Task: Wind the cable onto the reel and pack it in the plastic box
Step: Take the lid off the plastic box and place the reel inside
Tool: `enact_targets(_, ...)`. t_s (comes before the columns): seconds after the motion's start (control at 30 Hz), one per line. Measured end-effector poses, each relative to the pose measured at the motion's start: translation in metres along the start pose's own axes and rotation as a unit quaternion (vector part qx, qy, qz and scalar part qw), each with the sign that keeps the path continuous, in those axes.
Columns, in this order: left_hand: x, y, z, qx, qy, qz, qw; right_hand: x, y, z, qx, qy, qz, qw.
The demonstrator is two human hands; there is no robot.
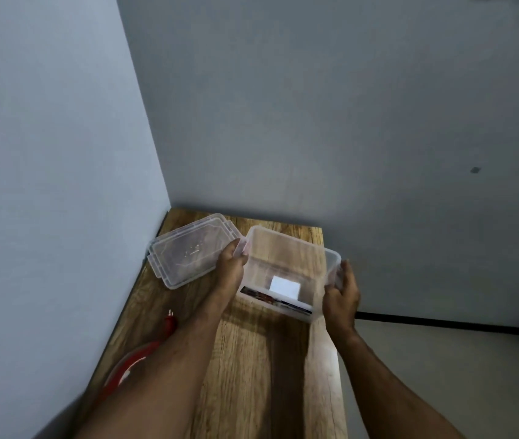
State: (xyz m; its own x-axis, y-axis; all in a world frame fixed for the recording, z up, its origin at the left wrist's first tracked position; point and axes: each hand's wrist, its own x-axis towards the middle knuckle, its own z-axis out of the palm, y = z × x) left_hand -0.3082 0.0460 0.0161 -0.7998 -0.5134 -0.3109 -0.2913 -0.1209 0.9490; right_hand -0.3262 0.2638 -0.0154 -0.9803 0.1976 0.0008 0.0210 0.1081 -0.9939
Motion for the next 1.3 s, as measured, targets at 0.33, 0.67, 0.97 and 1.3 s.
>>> enact_targets(0.33,-0.106,-0.012,-0.037,0.009,0.072,0.041,0.997,-0.041,0.001,-0.019,-0.027,-0.089,-0.013,0.996)
enact_targets(0.67,-0.161,-0.055,-0.047,0.01,0.104,0.022,0.994,-0.094,0.009,-0.057,-0.038,-0.125,-0.017,0.991)
enact_targets(0.97,-0.192,-0.085,-0.057,-0.041,0.1,-0.009,0.994,-0.129,0.011,-0.077,-0.057,-0.131,-0.019,0.99)
enact_targets(1.3,-0.199,-0.09,-0.071,-0.011,0.069,-0.003,0.998,-0.142,0.01,-0.08,-0.163,-0.132,-0.042,0.977)
